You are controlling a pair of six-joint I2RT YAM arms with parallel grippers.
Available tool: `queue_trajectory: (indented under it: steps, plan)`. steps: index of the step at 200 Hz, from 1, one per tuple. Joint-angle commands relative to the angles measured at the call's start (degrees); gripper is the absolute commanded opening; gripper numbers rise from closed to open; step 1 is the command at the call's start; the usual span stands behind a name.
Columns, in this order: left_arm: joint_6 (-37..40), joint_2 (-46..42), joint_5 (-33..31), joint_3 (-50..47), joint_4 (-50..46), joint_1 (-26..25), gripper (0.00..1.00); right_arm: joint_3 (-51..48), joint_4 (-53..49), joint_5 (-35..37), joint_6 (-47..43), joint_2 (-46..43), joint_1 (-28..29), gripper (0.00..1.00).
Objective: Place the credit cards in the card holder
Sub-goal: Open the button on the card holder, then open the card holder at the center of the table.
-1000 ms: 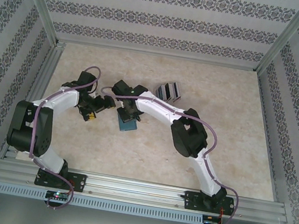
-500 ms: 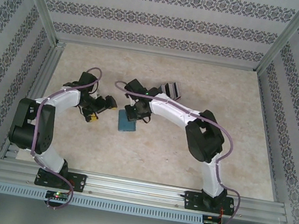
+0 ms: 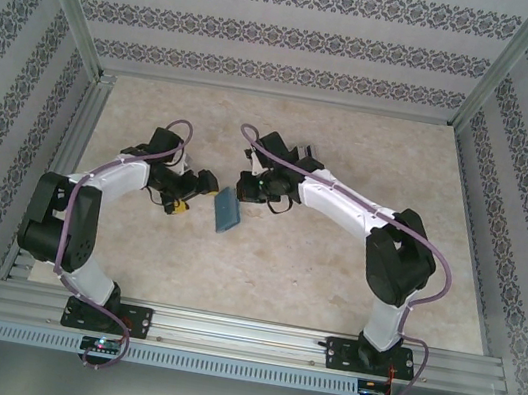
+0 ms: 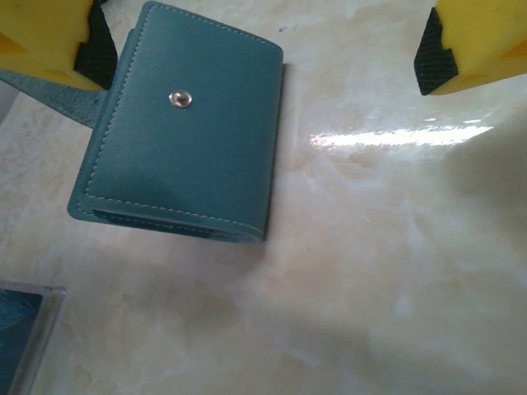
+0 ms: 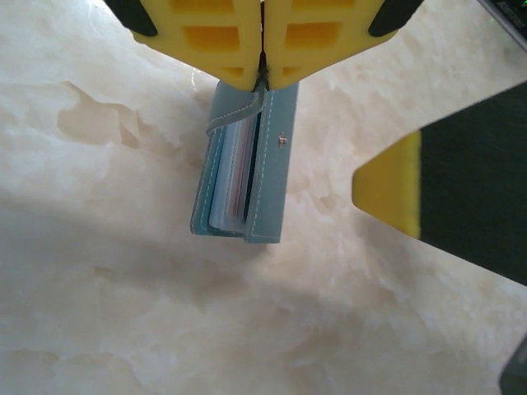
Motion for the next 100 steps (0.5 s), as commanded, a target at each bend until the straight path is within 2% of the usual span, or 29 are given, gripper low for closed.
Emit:
queue_trajectory:
  steps: [1,48,100]
  plan:
    - [0.6,0.2,1.5,1.8,2.2,-1.2,0.94,-0.5,1.6,-2.0,1.4,-1.7,-0.6,0.09]
    - [-0.6,1.4,1.1,3.0,3.1,-3.4,0.91,-0.5,1.6,-2.2,1.3,-2.3,-0.6,0.09]
    - [-1.1,4.1,1.9,3.7,4.2,-4.5,0.79,-0.8,1.6,-2.5,1.6,-2.9,-0.6,0.10]
